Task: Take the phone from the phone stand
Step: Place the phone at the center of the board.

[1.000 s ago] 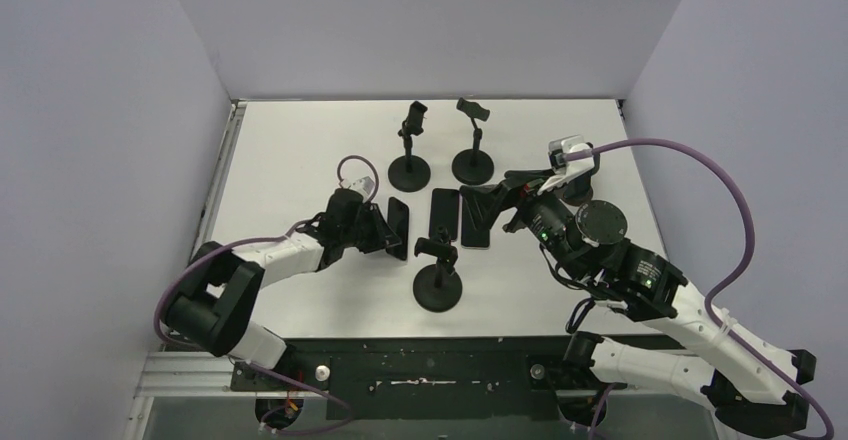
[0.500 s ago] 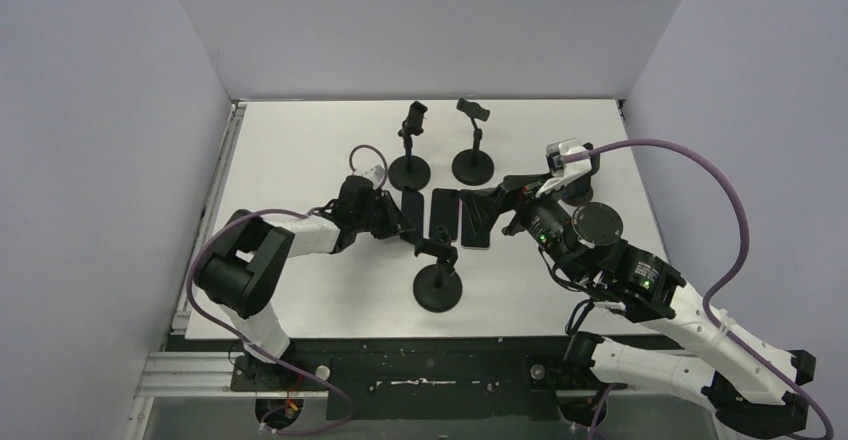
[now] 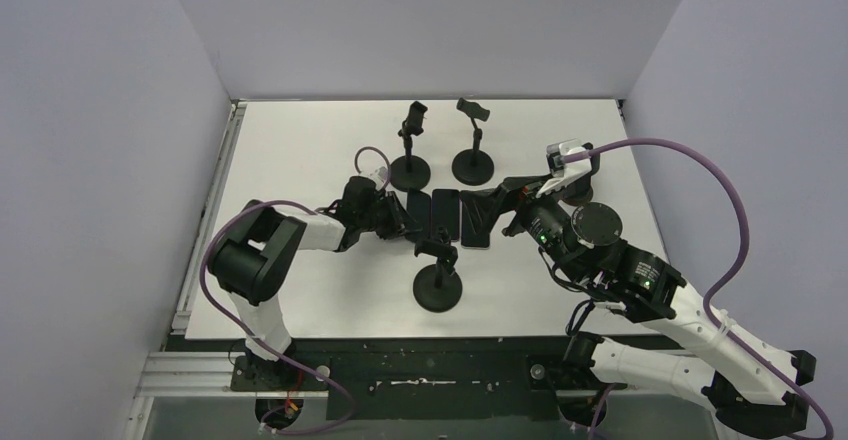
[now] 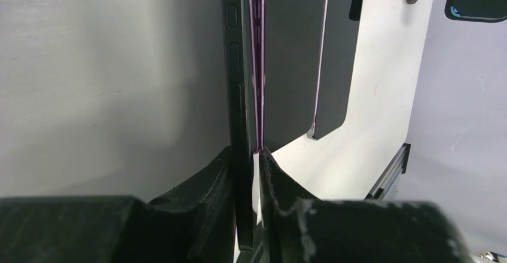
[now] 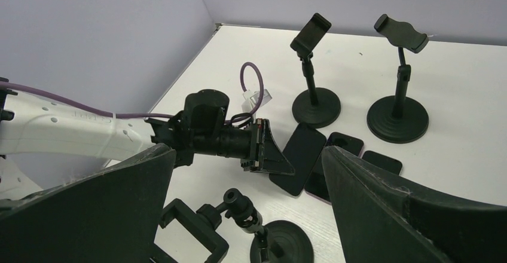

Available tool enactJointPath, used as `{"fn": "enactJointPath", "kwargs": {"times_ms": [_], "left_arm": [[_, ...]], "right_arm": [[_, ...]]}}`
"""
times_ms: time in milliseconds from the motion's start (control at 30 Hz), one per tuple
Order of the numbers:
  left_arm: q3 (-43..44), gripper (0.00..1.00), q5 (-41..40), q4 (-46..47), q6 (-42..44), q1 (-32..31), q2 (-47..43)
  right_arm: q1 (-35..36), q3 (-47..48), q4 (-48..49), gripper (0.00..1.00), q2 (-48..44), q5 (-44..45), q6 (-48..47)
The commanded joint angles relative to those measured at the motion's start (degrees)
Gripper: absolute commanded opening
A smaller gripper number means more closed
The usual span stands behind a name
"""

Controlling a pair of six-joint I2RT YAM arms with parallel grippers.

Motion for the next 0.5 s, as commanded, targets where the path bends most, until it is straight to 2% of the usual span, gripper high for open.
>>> {"fn": "enactJointPath", "kwargs": {"times_ms": [0, 133, 467], "left_arm": [[1.6, 0.21, 1.0, 1.7, 0.4, 0.6, 0.1], [0.9, 0.33, -0.6, 0.0, 1.3, 1.3, -1.3], [-1.6, 0.48, -2.1, -0.7, 2.3, 2.8, -3.7]], "right_arm": [[0.1, 0.0, 0.7, 1.00, -0.1, 0.9, 0.4], [0.1, 0.0, 0.6, 1.00, -0.1, 0.9, 0.5], [0.1, 0.2, 0.0, 1.00, -0.1, 1.3, 1.1]]}}
